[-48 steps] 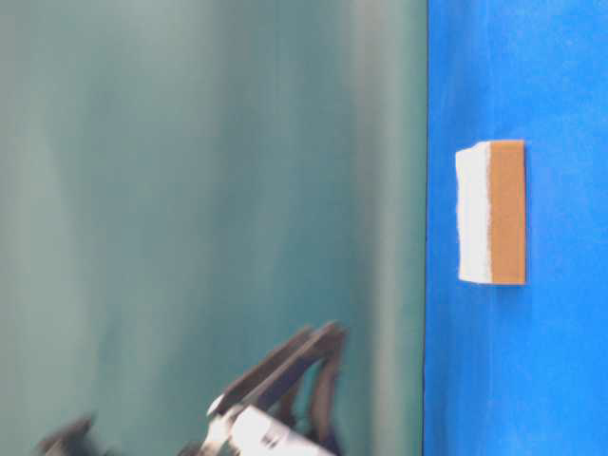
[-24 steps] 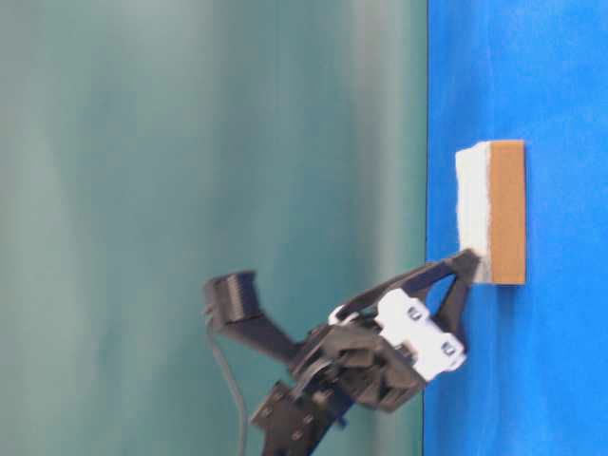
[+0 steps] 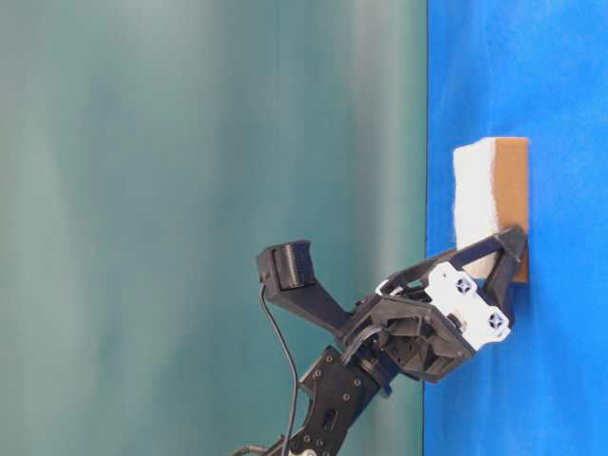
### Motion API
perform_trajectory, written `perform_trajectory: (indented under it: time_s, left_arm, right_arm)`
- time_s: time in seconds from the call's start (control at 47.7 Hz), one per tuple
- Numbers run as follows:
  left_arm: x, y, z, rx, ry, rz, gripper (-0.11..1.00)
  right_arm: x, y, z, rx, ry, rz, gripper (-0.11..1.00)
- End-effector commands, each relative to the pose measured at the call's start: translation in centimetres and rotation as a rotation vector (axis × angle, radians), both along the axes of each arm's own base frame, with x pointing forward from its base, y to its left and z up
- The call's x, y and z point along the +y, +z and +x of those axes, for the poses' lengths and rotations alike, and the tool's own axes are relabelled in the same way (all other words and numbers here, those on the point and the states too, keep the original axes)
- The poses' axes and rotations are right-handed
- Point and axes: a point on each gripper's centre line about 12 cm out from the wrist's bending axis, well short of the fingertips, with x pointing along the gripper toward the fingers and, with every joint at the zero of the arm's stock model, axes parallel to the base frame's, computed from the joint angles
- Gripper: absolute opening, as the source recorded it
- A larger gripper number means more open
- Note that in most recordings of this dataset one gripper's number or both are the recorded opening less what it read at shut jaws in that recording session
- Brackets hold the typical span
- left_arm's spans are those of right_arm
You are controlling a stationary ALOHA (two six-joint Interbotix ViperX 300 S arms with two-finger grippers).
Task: Hand over the sponge with the left arm and wipe it with the right arm.
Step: 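Close the left gripper on the sponge and lift it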
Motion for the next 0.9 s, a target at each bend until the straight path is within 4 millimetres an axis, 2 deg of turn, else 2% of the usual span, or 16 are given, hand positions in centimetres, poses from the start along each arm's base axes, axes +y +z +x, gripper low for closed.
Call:
perform_trajectory:
  time_s: [0.0, 0.084, 0.147, 0.336, 0.419, 0.629, 0.881]
  left_arm:
    - [0.4, 1.1, 0.5, -0.029, 0.003, 0.014, 0.94]
    - [0.4, 1.2, 0.4, -0.025, 0.006, 0.009, 0.93]
    - [0.4, 1.5, 0.4, -0.015, 0.006, 0.005, 0.88]
    - [0.3, 2.8, 0.1, -0.026, 0.008, 0.006, 0.44]
    - [0.1, 3.4, 0.0, -0.035, 0.006, 0.008, 0.34]
    - [-1.4, 5.9, 0.2, -0.050, 0.000, -0.033, 0.32]
    - [-6.4, 10.4, 0.0, -0.058, -0.073, -0.090, 0.32]
  right_arm:
    - [0.0, 0.8, 0.2, -0.020, -0.002, -0.001, 0.00]
    - [0.0, 0.8, 0.2, -0.020, -0.002, 0.000, 0.00]
    - [0.0, 0.8, 0.2, -0.020, -0.002, 0.000, 0.00]
    - [0.0, 0.7, 0.3, -0.019, 0.000, 0.002, 0.00]
    - [-0.1, 0.7, 0.3, -0.015, -0.002, 0.002, 0.00]
    - [-0.2, 0.4, 0.5, -0.005, -0.009, 0.003, 0.00]
    - [-0.8, 0.5, 0.6, 0.000, -0.037, 0.005, 0.00]
